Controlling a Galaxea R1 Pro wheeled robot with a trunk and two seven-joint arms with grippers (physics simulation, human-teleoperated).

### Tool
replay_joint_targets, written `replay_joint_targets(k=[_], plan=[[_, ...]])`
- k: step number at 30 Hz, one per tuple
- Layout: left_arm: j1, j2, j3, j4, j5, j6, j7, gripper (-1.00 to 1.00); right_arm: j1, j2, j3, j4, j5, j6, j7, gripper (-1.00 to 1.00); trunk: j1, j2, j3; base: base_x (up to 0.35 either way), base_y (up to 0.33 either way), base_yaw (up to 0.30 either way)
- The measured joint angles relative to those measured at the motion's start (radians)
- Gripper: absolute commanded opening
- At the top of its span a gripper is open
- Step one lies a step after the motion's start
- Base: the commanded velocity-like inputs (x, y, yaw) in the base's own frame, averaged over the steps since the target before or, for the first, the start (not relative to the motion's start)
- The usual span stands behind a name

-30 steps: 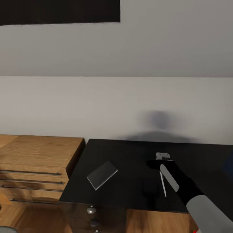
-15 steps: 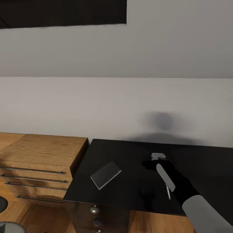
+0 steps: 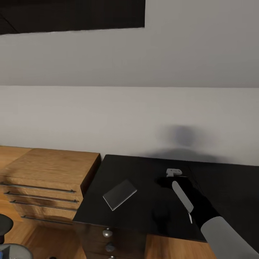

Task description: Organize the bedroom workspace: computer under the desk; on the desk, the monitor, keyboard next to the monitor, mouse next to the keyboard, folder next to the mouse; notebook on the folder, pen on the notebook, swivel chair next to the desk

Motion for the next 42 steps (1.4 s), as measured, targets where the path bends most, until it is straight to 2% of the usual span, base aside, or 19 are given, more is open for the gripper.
replay_joint_targets(k=[30,33,37,39,42], plan=[[0.0,0.004,0.0,0.004,0.002,-0.008,0.0,1.0,0.0,-0.002,-0.001,-0.002,0.001,0.0,0.0,1.0,0.0,0.0,0.034,0.0,0.0,0.192],[0.0,0.014,0.002,0.028,0.005,-0.01,0.002,1.0,0.0,-0.002,-0.001,-0.002,0.002,0.0,0.0,1.0,0.0,0.0,0.037,0.0,0.0,0.192],[0.003,0.043,0.002,0.048,0.005,-0.011,0.001,1.0,0.0,-0.002,-0.001,-0.002,0.002,0.0,0.0,1.0,0.0,0.0,0.042,0.0,0.0,0.192],[0.028,0.059,0.004,0.056,0.008,-0.018,-0.001,1.0,0.0,-0.002,-0.001,-0.002,0.001,0.0,0.0,1.0,0.0,0.0,0.044,0.0,0.0,0.192],[0.058,0.063,0.002,0.057,0.007,-0.037,-0.001,1.0,0.0,-0.002,-0.001,-0.002,0.001,-0.001,0.0,1.0,0.0,0.0,0.048,0.0,0.0,0.192]])
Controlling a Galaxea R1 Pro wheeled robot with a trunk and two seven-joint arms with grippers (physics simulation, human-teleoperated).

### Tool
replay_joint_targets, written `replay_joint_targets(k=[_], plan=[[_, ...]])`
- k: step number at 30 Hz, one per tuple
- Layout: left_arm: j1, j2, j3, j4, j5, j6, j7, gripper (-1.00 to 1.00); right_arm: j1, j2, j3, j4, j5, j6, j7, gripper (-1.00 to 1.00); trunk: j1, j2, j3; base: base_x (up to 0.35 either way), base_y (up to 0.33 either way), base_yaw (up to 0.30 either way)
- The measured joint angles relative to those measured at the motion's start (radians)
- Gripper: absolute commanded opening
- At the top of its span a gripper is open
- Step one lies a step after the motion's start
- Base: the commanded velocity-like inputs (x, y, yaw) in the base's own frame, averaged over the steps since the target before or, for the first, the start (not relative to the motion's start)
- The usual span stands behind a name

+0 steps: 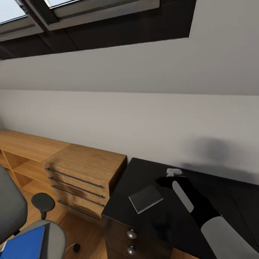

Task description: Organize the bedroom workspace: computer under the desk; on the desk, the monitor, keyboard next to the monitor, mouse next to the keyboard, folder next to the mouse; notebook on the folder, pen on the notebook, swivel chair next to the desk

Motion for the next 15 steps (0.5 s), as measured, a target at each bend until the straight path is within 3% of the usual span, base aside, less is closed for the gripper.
replay_joint_targets(k=[5,15], plan=[[0.05,0.017,0.0,0.002,0.001,-0.035,0.001,1.0,0.0,0.0,0.0,0.0,0.0,-0.001,0.0,1.0,0.0,0.0,0.006,0.0,0.0,0.192],[0.061,0.023,0.001,0.003,0.001,-0.075,-0.001,1.0,0.001,0.001,0.001,0.0,0.0,-0.003,0.0,1.0,0.0,0.0,0.017,0.0,0.0,0.193]])
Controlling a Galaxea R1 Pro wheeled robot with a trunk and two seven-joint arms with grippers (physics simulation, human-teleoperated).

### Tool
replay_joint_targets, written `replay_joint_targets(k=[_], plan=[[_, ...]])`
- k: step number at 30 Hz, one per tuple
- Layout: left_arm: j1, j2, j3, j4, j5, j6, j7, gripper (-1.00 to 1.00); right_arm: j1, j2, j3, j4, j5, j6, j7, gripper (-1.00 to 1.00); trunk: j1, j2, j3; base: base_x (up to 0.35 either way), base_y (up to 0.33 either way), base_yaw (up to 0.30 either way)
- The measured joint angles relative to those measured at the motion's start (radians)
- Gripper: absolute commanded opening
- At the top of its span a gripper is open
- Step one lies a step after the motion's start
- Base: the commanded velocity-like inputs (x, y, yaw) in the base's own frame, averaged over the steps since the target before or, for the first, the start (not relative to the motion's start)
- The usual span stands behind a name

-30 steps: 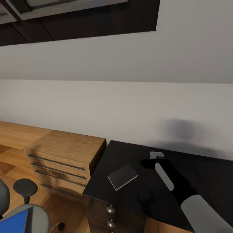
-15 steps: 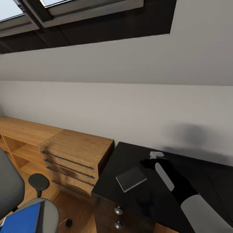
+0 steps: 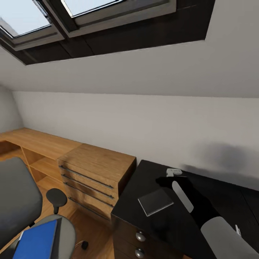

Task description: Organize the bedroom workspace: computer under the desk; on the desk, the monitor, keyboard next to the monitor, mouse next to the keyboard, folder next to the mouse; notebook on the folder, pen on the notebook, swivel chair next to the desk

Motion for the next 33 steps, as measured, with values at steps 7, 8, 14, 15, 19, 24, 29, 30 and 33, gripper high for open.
replay_joint_targets(k=[7,8,14,15,19,24,29,30,33], plan=[[0.012,-0.001,0.0,0.0,0.0,-0.046,-0.001,1.0,0.0,0.0,0.0,0.0,0.0,0.0,0.0,1.0,0.0,0.0,0.008,0.0,0.0,0.194],[0.019,-0.002,0.001,0.0,0.0,-0.067,-0.001,1.0,0.0,0.0,0.0,0.0,0.0,0.0,0.0,1.0,0.0,0.0,0.009,0.0,0.0,0.194],[0.049,-0.009,0.0,0.0,-0.001,-0.133,-0.001,1.0,0.0,0.0,0.0,0.0,0.0,0.0,0.0,1.0,0.0,0.0,0.016,0.0,0.0,0.194],[0.057,-0.009,0.0,0.0,-0.001,-0.133,-0.001,1.0,0.0,0.0,0.0,0.0,0.0,0.0,0.0,1.0,0.0,0.0,0.018,0.0,0.0,0.194],[0.071,-0.01,-0.001,0.0,-0.002,-0.133,-0.002,1.0,0.0,0.0,0.0,0.0,0.0,0.0,0.0,1.0,0.0,0.0,0.022,0.0,0.0,0.196],[0.074,-0.01,0.0,0.0,-0.001,-0.133,0.0,1.0,0.0,0.0,0.0,0.0,0.0,0.0,0.0,1.0,0.0,0.0,0.028,0.0,0.0,0.211],[0.074,-0.007,0.003,0.0,0.0,-0.133,0.003,1.0,0.0,0.0,0.0,0.0,0.0,0.0,-0.001,1.0,0.0,0.0,0.033,0.0,0.0,0.224],[0.074,-0.006,0.004,0.0,0.001,-0.133,0.003,1.0,0.0,0.0,0.0,0.0,0.0,0.0,0.0,1.0,0.0,0.0,0.034,0.0,0.0,0.229],[0.074,-0.004,0.021,-0.001,0.002,-0.133,0.004,1.0,0.0,0.0,0.001,0.0,0.0,0.0,-0.001,1.0,0.0,0.0,0.036,0.0,0.0,0.231]])
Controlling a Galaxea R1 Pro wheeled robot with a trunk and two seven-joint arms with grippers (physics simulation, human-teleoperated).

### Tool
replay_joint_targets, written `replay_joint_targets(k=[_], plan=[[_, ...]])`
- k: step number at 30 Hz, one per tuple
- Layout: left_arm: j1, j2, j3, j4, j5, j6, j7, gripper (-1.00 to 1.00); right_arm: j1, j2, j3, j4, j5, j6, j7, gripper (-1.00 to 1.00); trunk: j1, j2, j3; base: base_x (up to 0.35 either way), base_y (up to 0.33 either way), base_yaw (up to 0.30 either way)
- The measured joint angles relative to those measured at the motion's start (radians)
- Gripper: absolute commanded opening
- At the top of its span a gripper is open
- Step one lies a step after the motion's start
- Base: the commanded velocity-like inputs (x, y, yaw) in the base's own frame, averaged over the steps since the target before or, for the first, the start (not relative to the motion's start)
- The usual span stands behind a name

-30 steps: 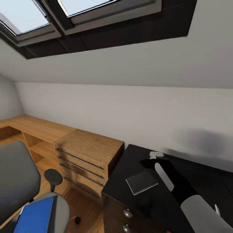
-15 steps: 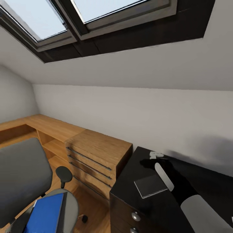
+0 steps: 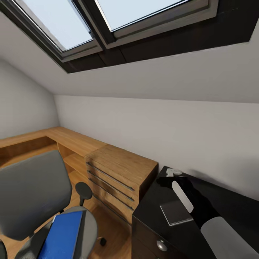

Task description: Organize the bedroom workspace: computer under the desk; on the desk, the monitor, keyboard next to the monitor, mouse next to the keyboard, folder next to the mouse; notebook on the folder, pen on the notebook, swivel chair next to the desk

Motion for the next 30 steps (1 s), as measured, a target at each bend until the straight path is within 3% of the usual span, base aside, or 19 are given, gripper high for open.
replay_joint_targets(k=[22,30], plan=[[0.0,0.003,0.014,0.0,0.001,0.0,0.0,1.0,0.0,0.017,0.0,0.0,0.002,-0.003,0.0,1.0,0.0,0.0,0.019,0.0,0.002,0.24],[0.0,0.003,0.014,0.0,0.002,-0.001,0.0,1.0,0.0,0.018,-0.001,0.0,0.003,-0.003,0.0,1.0,0.0,0.0,0.026,0.0,0.23,0.242]])
